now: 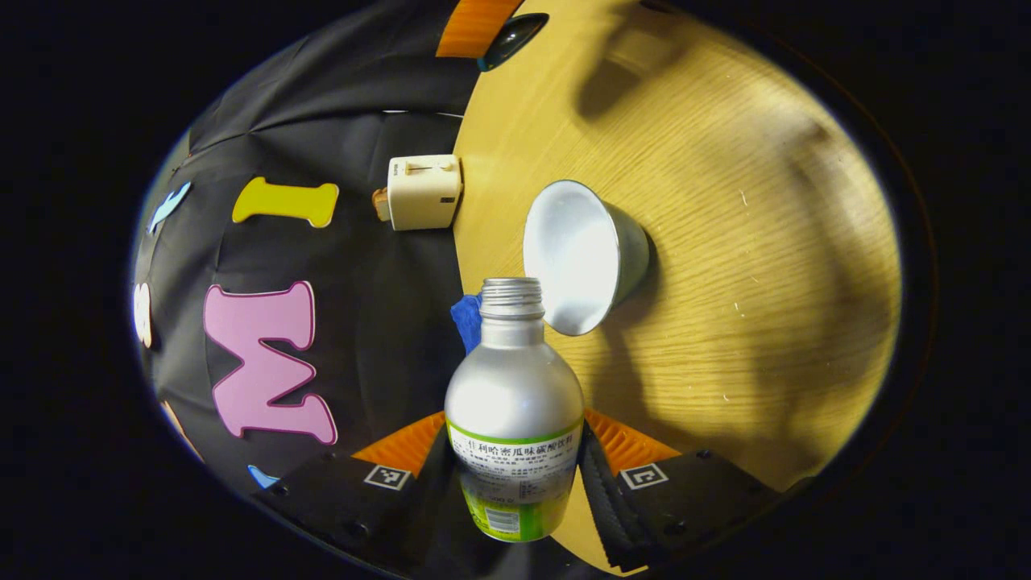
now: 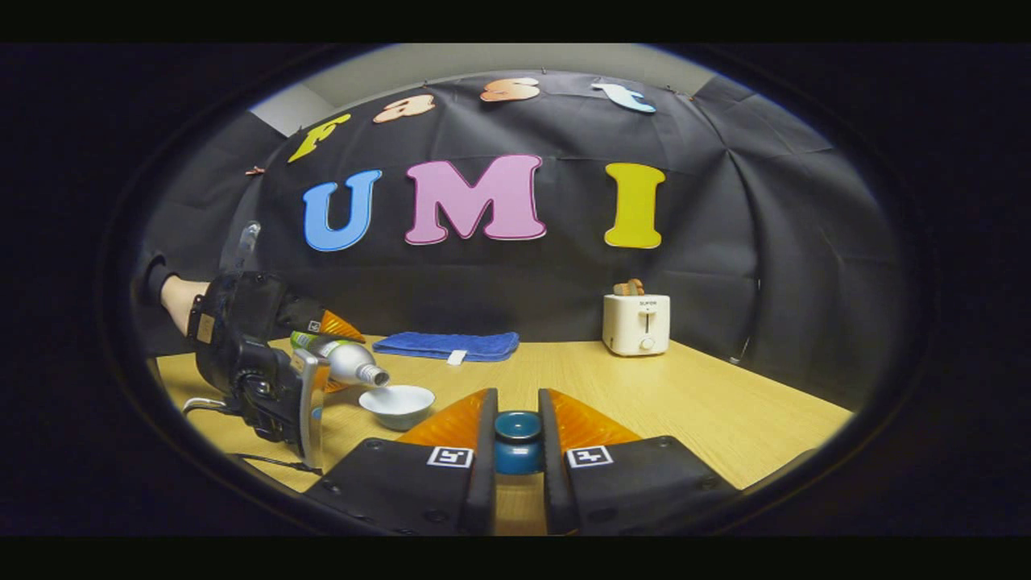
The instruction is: Open the teacup lid with one hand, grasp the water bottle and pour water into the teacup with the other hand; after pouring, place the water bottle on the coaster and then close the teacup lid.
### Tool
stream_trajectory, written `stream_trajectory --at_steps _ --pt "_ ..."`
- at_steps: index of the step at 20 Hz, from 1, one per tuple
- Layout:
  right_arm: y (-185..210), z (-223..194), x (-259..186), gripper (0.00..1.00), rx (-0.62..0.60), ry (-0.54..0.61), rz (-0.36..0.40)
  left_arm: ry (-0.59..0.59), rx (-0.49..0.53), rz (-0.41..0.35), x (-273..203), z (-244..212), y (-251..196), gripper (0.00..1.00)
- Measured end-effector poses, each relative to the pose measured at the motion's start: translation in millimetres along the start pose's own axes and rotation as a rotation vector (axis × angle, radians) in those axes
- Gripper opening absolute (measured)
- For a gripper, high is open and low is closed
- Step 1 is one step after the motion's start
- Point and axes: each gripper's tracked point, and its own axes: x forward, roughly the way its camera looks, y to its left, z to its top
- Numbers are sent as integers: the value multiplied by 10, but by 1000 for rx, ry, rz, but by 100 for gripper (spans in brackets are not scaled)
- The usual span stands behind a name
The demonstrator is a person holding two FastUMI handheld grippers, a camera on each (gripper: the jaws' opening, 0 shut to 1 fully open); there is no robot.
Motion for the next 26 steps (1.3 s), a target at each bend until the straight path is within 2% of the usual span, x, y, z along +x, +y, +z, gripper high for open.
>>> stream_trajectory --at_steps 1,5,6,7,9,10,14,15,16,18,25,26 --pt "-1 0 0 28 0 0 0 2 30 1 -8 5 12 79" --pt "9 -2 -3 28 0 0 5 29 140 -28 -65 15 25 79" --pt "11 -2 -4 31 0 0 6 31 168 -36 -70 30 25 79" --pt "25 4 -5 28 0 1 12 37 191 -41 -69 18 46 80" --pt "35 0 -10 28 0 1 18 51 220 -51 -53 -6 64 80" --pt "42 -1 -9 31 0 0 22 57 233 -52 -51 -5 77 80" --pt "47 -4 -7 31 1 1 25 81 280 -62 -25 -50 117 80" --pt "58 -7 -7 28 1 1 29 84 296 -65 -29 -44 130 80" --pt "60 1 -14 31 1 1 30 87 312 -66 -28 -44 138 79" --pt "59 -1 -12 28 0 1 31 93 336 -69 -22 -53 160 80" --pt "55 -2 -11 31 1 1 31 116 420 -67 -17 -61 234 80" --pt "56 -1 -11 28 1 1 31 117 425 -69 -14 -61 231 80"
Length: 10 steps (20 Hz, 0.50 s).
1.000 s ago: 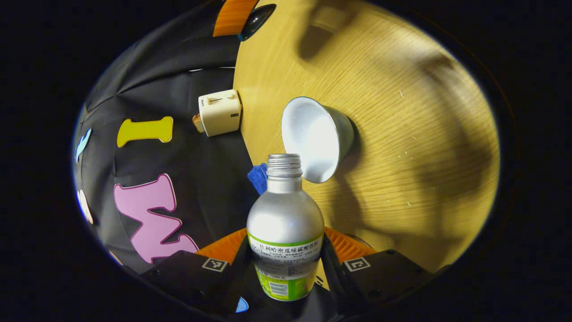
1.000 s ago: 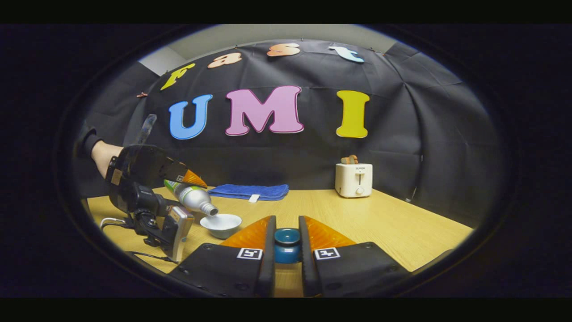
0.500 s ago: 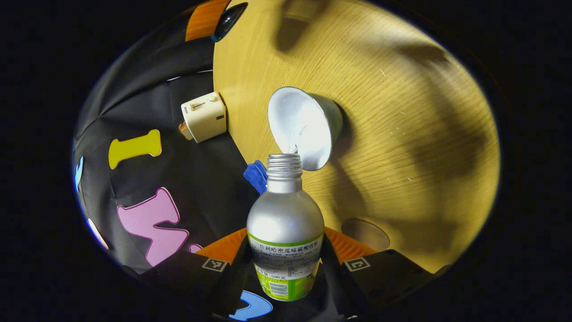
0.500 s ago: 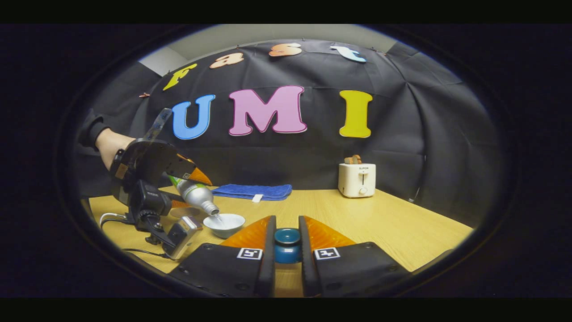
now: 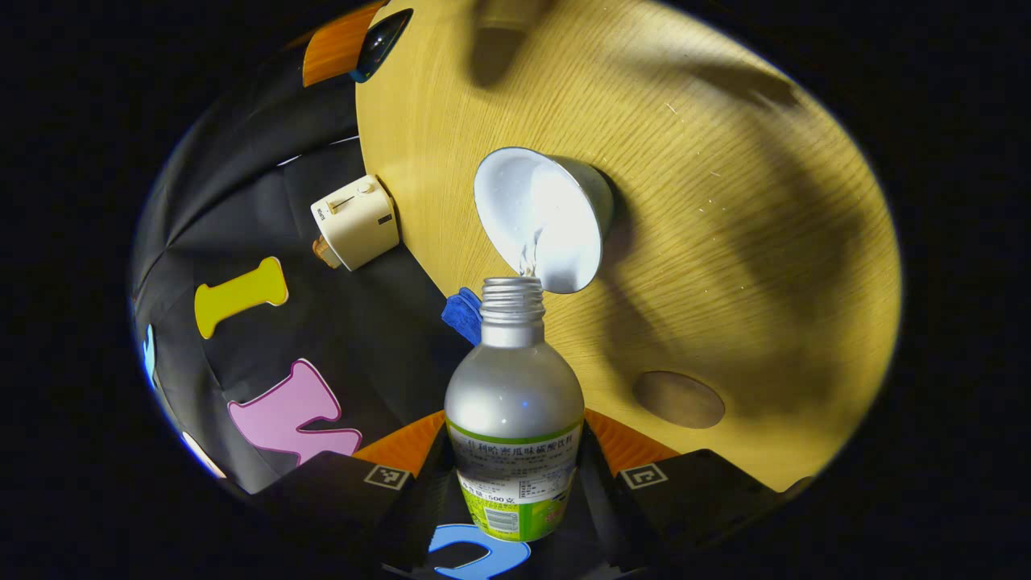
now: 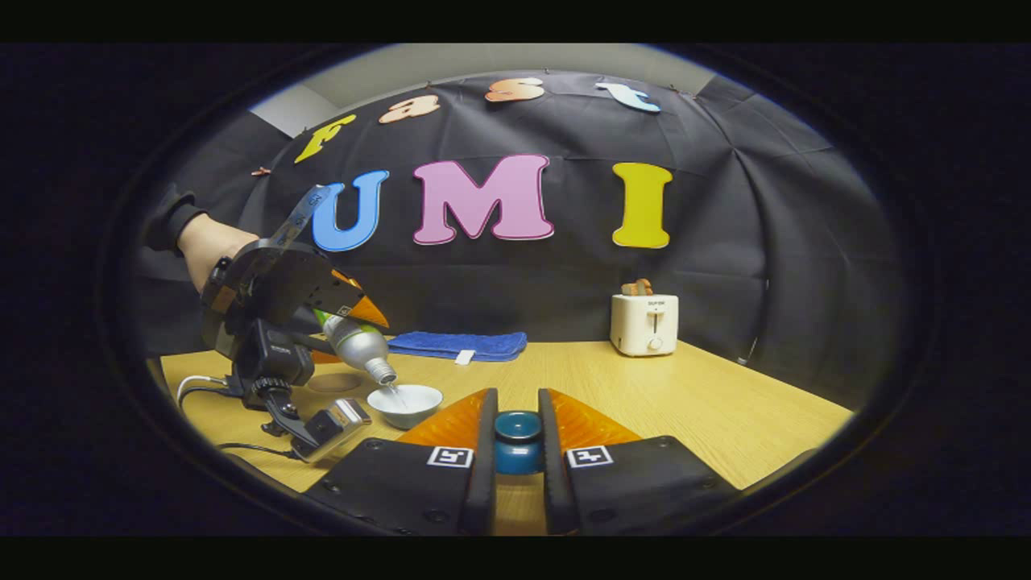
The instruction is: Open the teacup lid with one hand, grasp the water bottle and pour water into the teacup with the other hand; after pouring, place the water bottle on the coaster and then close the teacup lid.
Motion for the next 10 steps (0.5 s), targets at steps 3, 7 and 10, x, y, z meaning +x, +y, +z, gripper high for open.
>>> stream_trajectory --at_steps 3,7,10 --pt "0 -2 -1 31 0 0 0 5 18 4 -5 -3 27 79" --pt "-2 3 -1 31 0 0 0 9 36 13 -1 -9 51 80" --pt "1 1 -5 28 0 0 0 17 42 20 5 -34 64 80"
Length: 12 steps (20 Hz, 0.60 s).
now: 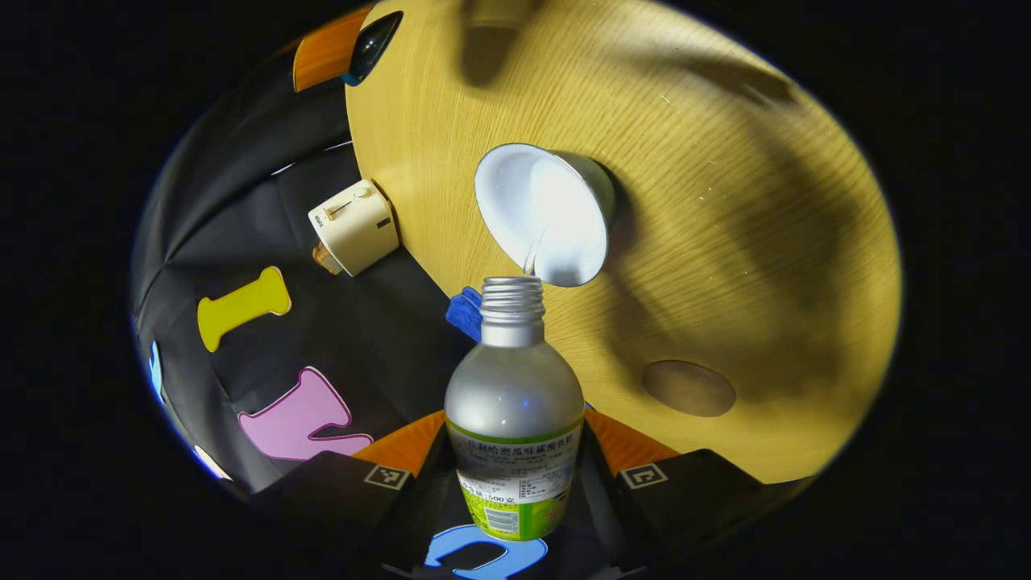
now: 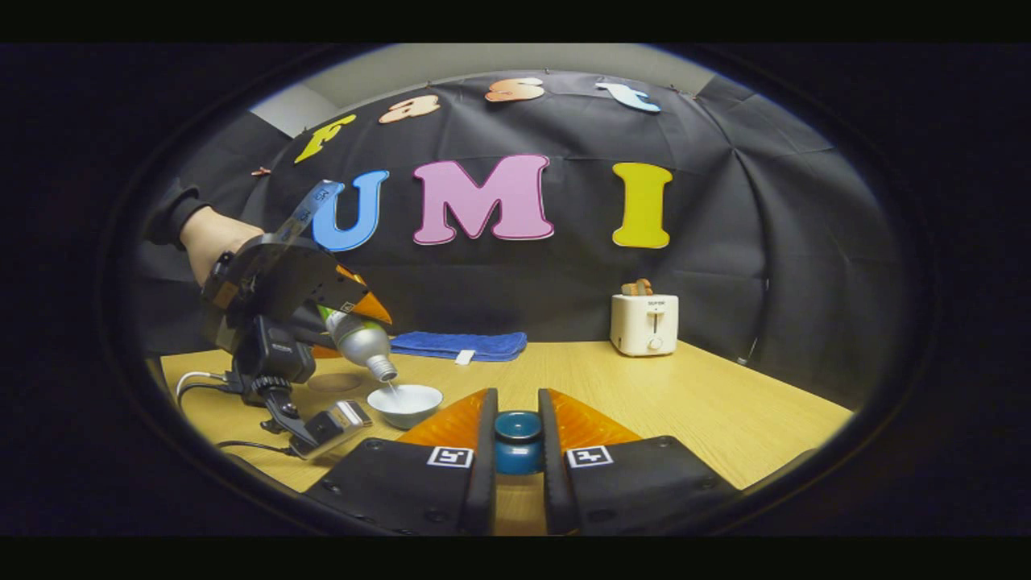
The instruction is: Open the teacup lid with one hand, grasp the water bottle and pour water into the teacup with the other hand; after pouring, place the water bottle on the coaster and then close the teacup lid.
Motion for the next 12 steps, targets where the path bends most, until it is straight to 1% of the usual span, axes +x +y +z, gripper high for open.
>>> stream_trajectory --at_steps 1,2,3,4,5,6,7,9,10,11,12 --pt "1 2 4 28 0 0 0 3 0 2 7 -8 11 79" --pt "1 2 2 31 0 0 0 7 -1 2 13 -5 2 80" --pt "0 1 2 28 0 0 0 10 -1 4 -6 9 -1 80" --pt "-1 3 2 31 0 0 0 15 0 5 -12 12 -11 80" --pt "-1 4 -4 28 0 0 0 18 0 8 -21 12 -1 80" --pt "0 0 6 31 0 0 0 20 0 9 -26 -5 0 80" --pt "-1 3 3 28 0 0 0 22 1 10 -19 -12 10 80" --pt "-1 3 0 28 0 1 0 25 2 18 -30 3 8 80" --pt "0 7 2 31 0 1 0 25 1 20 -40 17 -3 80" --pt "0 7 3 28 0 1 0 26 1 23 -48 19 4 80" --pt "-3 6 1 28 0 1 0 28 0 25 -54 28 -5 80"
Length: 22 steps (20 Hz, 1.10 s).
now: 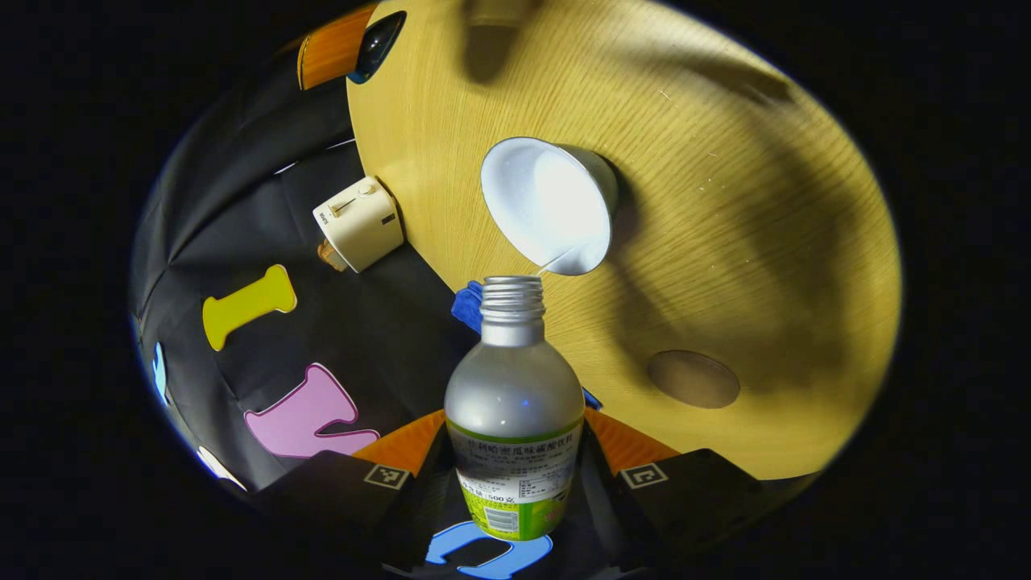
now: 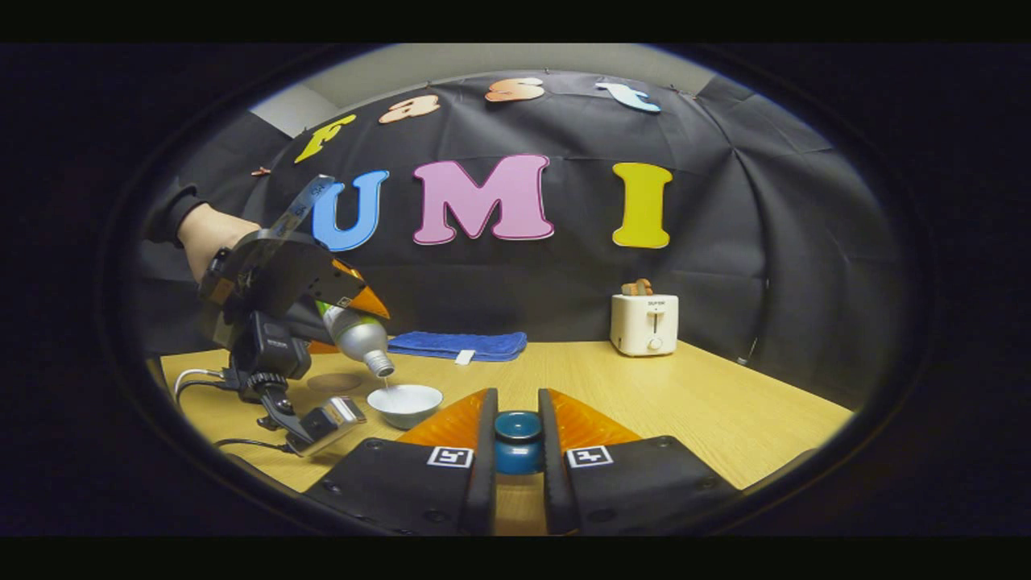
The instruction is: Open the teacup lid with one hand, grasp the water bottle and pour water into the teacup with the other hand; after pouring, place the water bottle on the coaster and then close the teacup lid.
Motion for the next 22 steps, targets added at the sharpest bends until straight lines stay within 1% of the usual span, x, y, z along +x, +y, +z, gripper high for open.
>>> stream_trajectory --at_steps 1,2,3,4,5,7,9,15,16,17,18,19,20,21,22 --pt "1 2 -3 31 0 0 0 1 0 1 2 -6 -7 80" --pt "4 -2 2 31 0 0 0 2 2 5 -6 2 -13 80" --pt "2 0 2 28 0 0 0 4 1 8 -3 -3 -2 80" --pt "3 -2 3 31 0 0 0 5 -4 8 -10 -3 -17 80" --pt "2 0 -2 31 0 0 0 6 -8 10 -4 -8 -6 80" --pt "5 5 -2 24 0 0 0 8 -6 16 -3 -3 0 80" --pt "6 -4 3 31 0 0 0 4 -12 23 -12 11 -11 80" --pt "1 1 3 31 0 0 0 -17 -44 43 -47 74 -61 80" --pt "0 -2 4 28 0 1 0 -24 -61 52 -48 84 -67 80" --pt "-1 -2 6 28 0 1 -1 -31 -79 53 -44 95 -81 80" --pt "-21 1 7 31 0 1 -9 -37 -99 58 -45 112 -96 79" --pt "-33 0 6 31 0 0 -14 -49 -126 69 -49 128 -98 80" --pt "-35 -5 6 31 -1 0 -17 -69 -168 80 -61 155 -105 80" --pt "-38 -1 -1 28 0 0 -19 -88 -234 83 -60 150 -116 79" --pt "-43 -4 9 28 -1 1 -22 -106 -319 77 -86 149 -168 79"
